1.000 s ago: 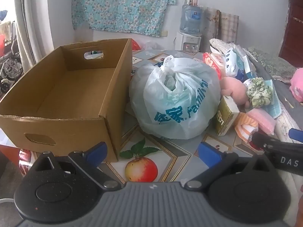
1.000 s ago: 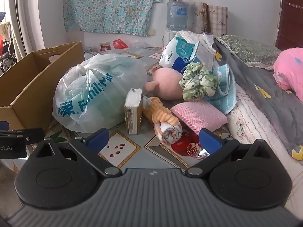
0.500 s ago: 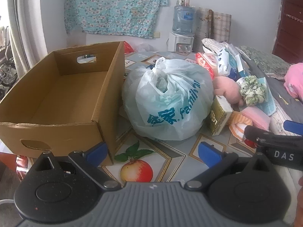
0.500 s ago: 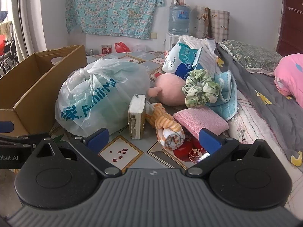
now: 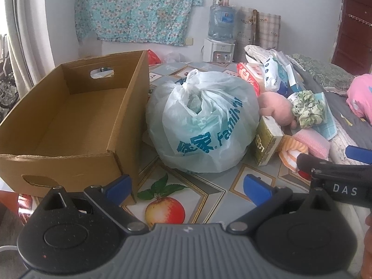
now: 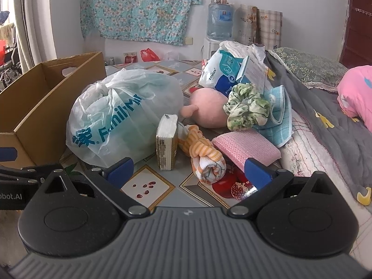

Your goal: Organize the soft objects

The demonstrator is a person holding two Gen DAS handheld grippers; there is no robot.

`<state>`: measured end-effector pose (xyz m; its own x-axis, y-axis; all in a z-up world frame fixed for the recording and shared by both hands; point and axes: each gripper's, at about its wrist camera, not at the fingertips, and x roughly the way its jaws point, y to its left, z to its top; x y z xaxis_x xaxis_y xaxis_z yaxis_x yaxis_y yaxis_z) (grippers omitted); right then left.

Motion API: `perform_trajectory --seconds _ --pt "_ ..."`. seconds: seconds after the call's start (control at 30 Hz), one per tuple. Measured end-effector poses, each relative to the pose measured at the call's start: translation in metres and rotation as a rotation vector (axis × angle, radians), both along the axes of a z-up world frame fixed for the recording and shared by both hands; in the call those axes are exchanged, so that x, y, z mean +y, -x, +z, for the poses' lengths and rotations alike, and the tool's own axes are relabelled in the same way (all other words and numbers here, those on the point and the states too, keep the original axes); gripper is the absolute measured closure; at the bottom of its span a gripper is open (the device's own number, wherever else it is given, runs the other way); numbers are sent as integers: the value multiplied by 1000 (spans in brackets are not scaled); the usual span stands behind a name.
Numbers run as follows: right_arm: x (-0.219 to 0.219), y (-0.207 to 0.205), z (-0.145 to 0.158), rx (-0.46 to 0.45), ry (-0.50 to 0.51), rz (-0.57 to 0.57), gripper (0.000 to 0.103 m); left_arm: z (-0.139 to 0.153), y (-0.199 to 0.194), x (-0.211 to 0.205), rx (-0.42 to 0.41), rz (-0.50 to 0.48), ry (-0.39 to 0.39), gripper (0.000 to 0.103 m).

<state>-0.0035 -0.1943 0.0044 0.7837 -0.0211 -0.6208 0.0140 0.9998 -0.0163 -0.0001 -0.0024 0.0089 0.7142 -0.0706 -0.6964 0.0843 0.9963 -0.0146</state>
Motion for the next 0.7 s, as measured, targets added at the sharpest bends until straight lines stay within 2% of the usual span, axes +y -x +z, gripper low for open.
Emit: perform_trajectory --seconds 0.7 --pt "5 -3 0 2 13 16 1 -3 -3 5 9 11 8 0"
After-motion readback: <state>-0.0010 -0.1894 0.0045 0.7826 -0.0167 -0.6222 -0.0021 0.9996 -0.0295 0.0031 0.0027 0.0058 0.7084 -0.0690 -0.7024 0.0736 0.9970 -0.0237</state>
